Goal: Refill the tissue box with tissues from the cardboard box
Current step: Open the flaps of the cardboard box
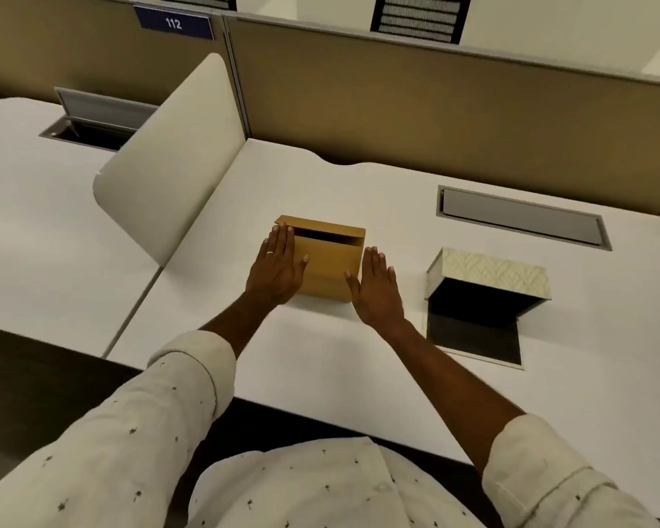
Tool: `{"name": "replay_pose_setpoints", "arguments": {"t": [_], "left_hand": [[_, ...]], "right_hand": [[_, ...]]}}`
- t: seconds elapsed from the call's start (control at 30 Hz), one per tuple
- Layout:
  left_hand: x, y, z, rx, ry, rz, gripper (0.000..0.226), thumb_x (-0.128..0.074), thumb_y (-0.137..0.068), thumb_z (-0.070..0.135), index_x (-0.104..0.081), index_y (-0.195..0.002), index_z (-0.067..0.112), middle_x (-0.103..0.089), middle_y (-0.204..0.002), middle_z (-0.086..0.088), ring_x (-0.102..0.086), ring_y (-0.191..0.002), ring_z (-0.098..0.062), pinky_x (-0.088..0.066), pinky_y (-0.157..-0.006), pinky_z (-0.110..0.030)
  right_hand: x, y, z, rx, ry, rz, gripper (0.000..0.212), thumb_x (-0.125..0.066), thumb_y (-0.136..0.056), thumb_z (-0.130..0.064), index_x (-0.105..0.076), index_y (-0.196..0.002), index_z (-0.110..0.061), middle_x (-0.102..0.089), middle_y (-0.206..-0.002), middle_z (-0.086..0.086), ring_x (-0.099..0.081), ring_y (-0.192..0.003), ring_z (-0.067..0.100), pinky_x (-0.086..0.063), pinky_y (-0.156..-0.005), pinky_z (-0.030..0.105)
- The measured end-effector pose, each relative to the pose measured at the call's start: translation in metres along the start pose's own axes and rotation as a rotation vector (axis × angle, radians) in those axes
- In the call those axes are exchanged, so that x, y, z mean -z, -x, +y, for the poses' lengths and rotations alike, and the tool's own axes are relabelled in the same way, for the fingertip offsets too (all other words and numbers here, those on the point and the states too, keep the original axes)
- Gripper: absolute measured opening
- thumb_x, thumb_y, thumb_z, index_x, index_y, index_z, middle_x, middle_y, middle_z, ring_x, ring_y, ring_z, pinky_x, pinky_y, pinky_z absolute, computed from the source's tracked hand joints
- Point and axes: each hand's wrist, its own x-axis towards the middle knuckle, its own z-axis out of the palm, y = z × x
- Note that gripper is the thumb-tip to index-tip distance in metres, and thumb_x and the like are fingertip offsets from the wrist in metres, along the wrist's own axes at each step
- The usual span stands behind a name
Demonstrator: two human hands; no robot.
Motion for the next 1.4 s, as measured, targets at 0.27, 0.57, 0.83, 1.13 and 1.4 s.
{"name": "replay_pose_setpoints", "arguments": {"t": [0.27,0.57,0.83,1.13,1.4], "left_hand": [[-0.003,-0.004,-0.024,0.152,0.23,-0.074,0.071,-0.029,-0.107,0.04,-0.002,-0.159,-0.001,0.0,-0.169,-0.02,0.0,-0.157,-0.034,-0.01,-0.128,-0.048],[0.002,0.006,-0.032,0.219,0.627,0.147,0.062,-0.045,-0.104,0.041,-0.03,-0.153,0.007,-0.038,-0.148,-0.015,-0.043,-0.137,-0.033,-0.045,-0.108,-0.047],[-0.018,0.052,-0.043,0.133,0.598,0.284,0.027,-0.045,-0.104,0.033,-0.055,-0.11,0.009,-0.052,-0.114,-0.007,-0.054,-0.097,-0.011,-0.054,-0.088,-0.043],[-0.017,0.054,-0.024,0.132,0.108,-0.007,0.026,-0.06,-0.096,0.02,-0.066,-0.115,0.003,-0.055,-0.132,-0.021,-0.053,-0.124,-0.041,-0.057,-0.083,-0.05],[0.012,0.001,-0.002,0.054,-0.102,-0.201,0.031,-0.051,-0.101,0.028,-0.065,-0.127,0.02,-0.047,-0.145,-0.012,-0.036,-0.142,-0.032,-0.032,-0.118,-0.055]], "right_hand": [[-0.017,0.002,-0.02,-0.047,-0.085,-0.021,0.072,-0.03,-0.108,-0.047,-0.009,-0.162,-0.005,-0.012,-0.171,0.015,-0.014,-0.158,0.028,-0.01,-0.129,0.045],[-0.016,0.006,-0.03,-0.096,-0.441,0.256,0.067,-0.046,-0.105,-0.042,-0.024,-0.158,-0.007,-0.043,-0.149,0.016,-0.056,-0.129,0.035,-0.055,-0.097,0.05],[-0.034,0.036,0.004,0.155,-0.292,0.221,0.035,-0.052,-0.104,-0.041,-0.057,-0.122,-0.012,-0.053,-0.127,0.003,-0.064,-0.097,0.017,-0.058,-0.075,0.03],[-0.03,0.018,0.034,0.388,0.095,0.073,0.038,-0.054,-0.102,-0.033,-0.06,-0.132,-0.011,-0.058,-0.141,0.01,-0.06,-0.122,0.029,-0.044,-0.106,0.043],[0.002,-0.067,-0.002,0.571,0.29,-0.233,0.049,-0.039,-0.108,-0.028,-0.035,-0.156,-0.018,-0.028,-0.167,0.006,-0.023,-0.155,0.028,-0.034,-0.116,0.047]]}}
